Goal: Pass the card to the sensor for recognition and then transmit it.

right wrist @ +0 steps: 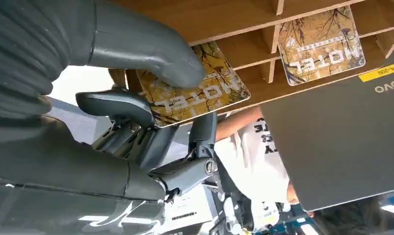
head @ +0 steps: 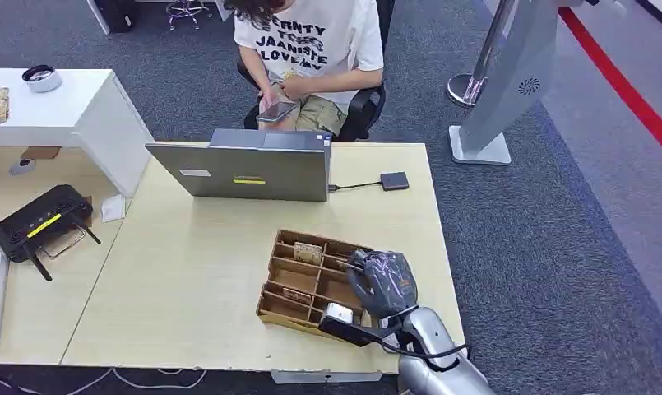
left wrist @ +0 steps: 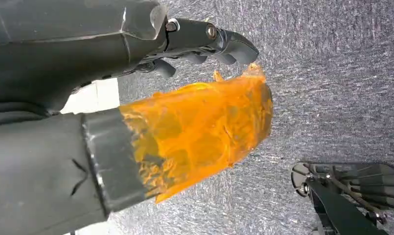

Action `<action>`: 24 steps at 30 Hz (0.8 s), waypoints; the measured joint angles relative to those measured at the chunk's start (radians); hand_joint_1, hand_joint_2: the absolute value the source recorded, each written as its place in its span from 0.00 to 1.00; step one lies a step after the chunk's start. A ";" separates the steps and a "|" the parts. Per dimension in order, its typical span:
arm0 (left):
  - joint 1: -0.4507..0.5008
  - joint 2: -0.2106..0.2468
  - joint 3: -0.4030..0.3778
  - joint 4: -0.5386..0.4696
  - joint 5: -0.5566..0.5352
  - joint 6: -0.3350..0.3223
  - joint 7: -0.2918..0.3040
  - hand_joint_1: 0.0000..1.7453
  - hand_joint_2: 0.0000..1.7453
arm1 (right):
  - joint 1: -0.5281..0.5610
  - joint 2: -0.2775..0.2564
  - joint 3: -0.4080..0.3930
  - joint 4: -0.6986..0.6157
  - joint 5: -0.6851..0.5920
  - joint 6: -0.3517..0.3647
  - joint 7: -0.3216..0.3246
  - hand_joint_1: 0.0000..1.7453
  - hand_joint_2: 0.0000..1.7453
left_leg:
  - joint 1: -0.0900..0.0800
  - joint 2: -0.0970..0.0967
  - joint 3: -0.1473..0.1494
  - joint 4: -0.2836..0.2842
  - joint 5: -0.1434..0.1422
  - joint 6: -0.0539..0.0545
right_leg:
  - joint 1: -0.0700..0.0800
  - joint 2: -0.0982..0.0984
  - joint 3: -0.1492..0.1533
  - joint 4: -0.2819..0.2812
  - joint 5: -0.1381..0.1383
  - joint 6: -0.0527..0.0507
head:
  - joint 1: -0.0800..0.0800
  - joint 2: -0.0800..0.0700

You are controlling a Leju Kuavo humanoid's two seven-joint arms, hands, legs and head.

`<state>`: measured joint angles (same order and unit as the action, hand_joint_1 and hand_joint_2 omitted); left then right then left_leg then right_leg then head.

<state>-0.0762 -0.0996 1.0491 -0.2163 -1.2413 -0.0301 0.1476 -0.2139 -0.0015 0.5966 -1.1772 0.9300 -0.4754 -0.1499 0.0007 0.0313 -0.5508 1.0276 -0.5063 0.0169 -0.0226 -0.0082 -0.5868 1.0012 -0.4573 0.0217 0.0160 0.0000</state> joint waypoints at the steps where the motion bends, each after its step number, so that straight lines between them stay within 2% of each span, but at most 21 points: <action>1: 0.000 0.000 0.000 0.000 0.000 0.000 0.000 0.00 0.00 | 0.001 0.000 -0.002 0.000 -0.003 -0.014 -0.011 1.00 1.00 | 0.000 0.000 0.000 0.000 0.000 0.000 | 0.000 0.000 0.000 0.000 0.000 0.000 | 0.000 0.000; 5: 0.002 0.000 0.000 0.000 0.001 0.003 0.000 0.00 0.00 | 0.038 0.013 -0.031 -0.061 -0.022 -0.148 -0.087 1.00 1.00 | 0.000 0.000 0.000 0.000 0.000 0.000 | 0.000 0.000 0.000 0.000 0.001 -0.001 | 0.000 0.000; 8: 0.002 -0.002 0.000 0.000 0.000 0.009 0.001 0.00 0.00 | 0.109 0.083 -0.136 -0.213 -0.038 -0.171 -0.271 1.00 1.00 | 0.000 0.000 -0.001 0.000 0.000 0.000 | 0.001 0.000 -0.001 0.000 0.000 -0.001 | -0.001 0.000; 9: 0.002 -0.003 0.000 0.000 0.000 0.010 0.002 0.00 0.00 | 0.130 0.109 -0.174 -0.263 -0.043 -0.172 -0.318 1.00 1.00 | 0.000 0.000 -0.001 0.000 0.000 0.000 | 0.001 0.000 -0.001 0.000 0.000 -0.001 | 0.000 0.000; 10: 0.002 -0.003 0.000 0.000 -0.001 0.010 0.003 0.00 0.00 | 0.143 0.127 -0.198 -0.293 -0.047 -0.172 -0.337 1.00 1.00 | 0.000 0.000 -0.001 0.000 0.000 0.000 | 0.001 0.000 -0.001 0.000 -0.001 -0.001 | 0.000 0.000; 15: 0.002 -0.006 0.000 0.000 -0.003 0.010 0.009 0.00 0.00 | 0.200 0.181 -0.291 -0.430 -0.060 -0.172 -0.383 1.00 1.00 | 0.001 0.001 -0.001 0.000 0.000 0.000 | 0.000 0.001 -0.001 0.000 0.000 -0.001 | 0.000 0.000; 24: 0.001 -0.009 0.000 0.000 -0.003 0.010 0.009 0.00 0.00 | 0.230 0.216 -0.334 -0.504 -0.063 -0.172 -0.388 1.00 1.00 | 0.000 0.001 0.000 0.000 0.000 0.000 | 0.000 0.000 0.000 0.000 0.000 -0.001 | 0.000 0.000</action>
<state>-0.0756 -0.1083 1.0491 -0.2163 -1.2448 -0.0206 0.1564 0.0158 0.2140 0.2625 -1.6816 0.8675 -0.6474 -0.5375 0.0010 0.0321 -0.5509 1.0273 -0.5063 0.0167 -0.0222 -0.0078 -0.5872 1.0011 -0.4569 0.0207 0.0160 0.0000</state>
